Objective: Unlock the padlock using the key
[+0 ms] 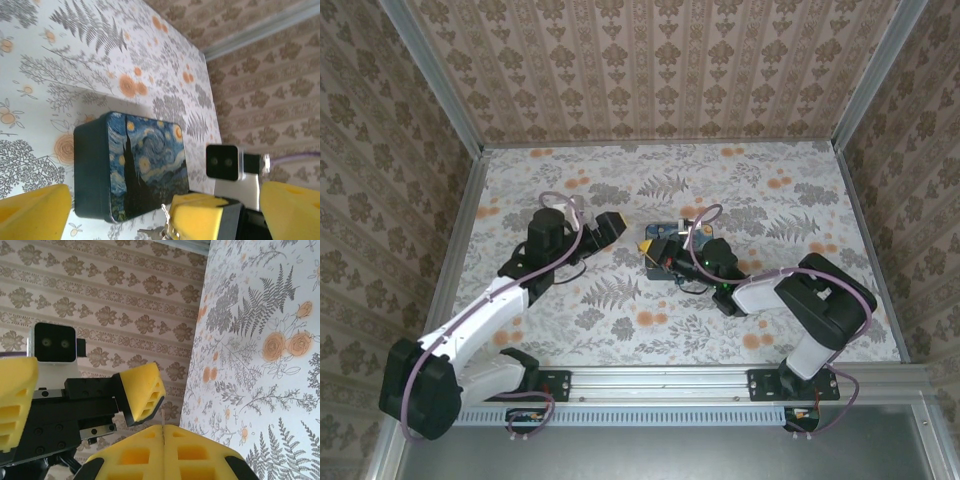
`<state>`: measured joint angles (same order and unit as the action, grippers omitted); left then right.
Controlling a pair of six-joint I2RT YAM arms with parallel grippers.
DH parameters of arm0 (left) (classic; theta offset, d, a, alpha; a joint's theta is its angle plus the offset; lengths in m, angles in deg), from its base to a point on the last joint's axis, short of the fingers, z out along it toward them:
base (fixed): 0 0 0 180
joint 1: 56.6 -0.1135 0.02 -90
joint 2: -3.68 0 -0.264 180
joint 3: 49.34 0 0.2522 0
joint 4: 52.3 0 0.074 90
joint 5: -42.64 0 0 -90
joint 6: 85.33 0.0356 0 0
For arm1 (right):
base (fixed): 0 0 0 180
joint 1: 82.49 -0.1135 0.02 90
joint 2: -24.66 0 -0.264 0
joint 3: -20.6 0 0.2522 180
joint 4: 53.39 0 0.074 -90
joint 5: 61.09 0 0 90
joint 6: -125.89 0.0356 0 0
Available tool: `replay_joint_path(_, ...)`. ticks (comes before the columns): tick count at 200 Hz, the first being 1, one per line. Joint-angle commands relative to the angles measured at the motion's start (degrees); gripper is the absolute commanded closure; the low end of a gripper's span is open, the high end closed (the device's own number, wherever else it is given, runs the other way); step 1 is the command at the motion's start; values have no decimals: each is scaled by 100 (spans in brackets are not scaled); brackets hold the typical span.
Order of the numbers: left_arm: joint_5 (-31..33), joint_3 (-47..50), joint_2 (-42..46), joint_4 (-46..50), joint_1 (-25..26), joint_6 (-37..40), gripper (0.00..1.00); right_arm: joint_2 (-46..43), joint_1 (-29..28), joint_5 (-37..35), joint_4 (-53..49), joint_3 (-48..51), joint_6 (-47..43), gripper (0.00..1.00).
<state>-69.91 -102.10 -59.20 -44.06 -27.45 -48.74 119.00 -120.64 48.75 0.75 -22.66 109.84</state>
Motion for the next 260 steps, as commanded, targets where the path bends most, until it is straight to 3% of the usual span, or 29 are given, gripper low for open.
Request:
replay_joint_path(1,-772,-220,-139,407,-66,761,8,-168,120,615,-116,-23,38,100)
replay_joint_path(71,-1371,-99,-737,-594,-67,296,50,-135,189,858,111,-93,354,100)
replay_joint_path(120,-1331,-124,-980,-865,72,162,57,-35,187,877,309,-191,524,100)
replay_joint_path(182,-1244,-21,-1204,-1210,223,-21,58,-30,186,841,355,-223,584,100)
replay_joint_path(260,-1217,26,-1254,-1452,291,-178,73,44,194,744,382,-197,603,100)
